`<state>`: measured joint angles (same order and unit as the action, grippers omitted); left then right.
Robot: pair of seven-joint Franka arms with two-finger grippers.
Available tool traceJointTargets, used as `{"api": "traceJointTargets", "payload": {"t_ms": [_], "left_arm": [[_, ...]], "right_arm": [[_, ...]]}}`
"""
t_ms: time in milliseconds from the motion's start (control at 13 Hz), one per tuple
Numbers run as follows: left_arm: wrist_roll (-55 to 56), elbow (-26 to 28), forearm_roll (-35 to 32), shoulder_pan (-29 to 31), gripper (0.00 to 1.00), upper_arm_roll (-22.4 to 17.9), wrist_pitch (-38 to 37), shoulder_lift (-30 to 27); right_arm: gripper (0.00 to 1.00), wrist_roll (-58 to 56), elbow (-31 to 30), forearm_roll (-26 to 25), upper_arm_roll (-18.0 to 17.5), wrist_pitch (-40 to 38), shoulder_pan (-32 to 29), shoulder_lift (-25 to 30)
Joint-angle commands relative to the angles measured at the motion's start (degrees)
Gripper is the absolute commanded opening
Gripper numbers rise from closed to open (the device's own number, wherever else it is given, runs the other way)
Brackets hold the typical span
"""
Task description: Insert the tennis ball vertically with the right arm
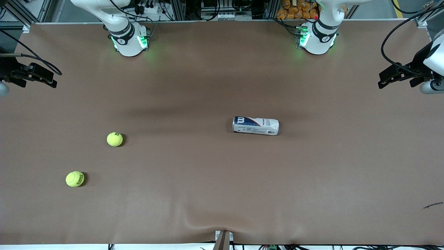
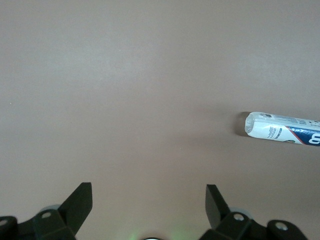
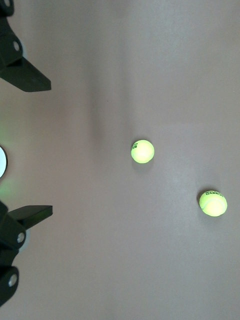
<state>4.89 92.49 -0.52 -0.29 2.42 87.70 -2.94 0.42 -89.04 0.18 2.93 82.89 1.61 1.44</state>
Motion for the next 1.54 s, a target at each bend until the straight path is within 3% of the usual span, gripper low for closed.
{"api": "traceJointTargets", "payload": {"t_ms": [0, 538, 846, 1231, 1462], "left_arm": [[-0.5, 0.8, 0.7, -0.1, 1.00, 0.0, 0.0, -0.8], [-0.5, 0.8, 1.7, -1.6, 1.00, 2.2, -0.6, 2.0], [-1.4, 0.7, 6.8, -3.2, 1.00, 3.3, -0.5, 5.9], [-14.4, -1.7, 5.9, -6.4, 1.00, 3.3, 0.4, 10.6], [-19.2, -1.8, 1.9, -11.6, 1.00, 3.3, 0.4, 11.9]], "right_arm": [[1.00, -0.4, -1.0, 0.0, 0.2, 0.3, 0.7, 1.1], [1.00, -0.4, -1.0, 0.1, 0.1, 0.3, 0.7, 1.0], [1.00, -0.4, -1.0, 0.0, 0.1, 0.3, 0.7, 1.0], [1.00, -0.4, -1.1, 0.0, 0.2, 0.2, 0.7, 1.0], [1.00, 0.3, -1.2, 0.0, 0.2, 0.3, 0.8, 0.6]]}}
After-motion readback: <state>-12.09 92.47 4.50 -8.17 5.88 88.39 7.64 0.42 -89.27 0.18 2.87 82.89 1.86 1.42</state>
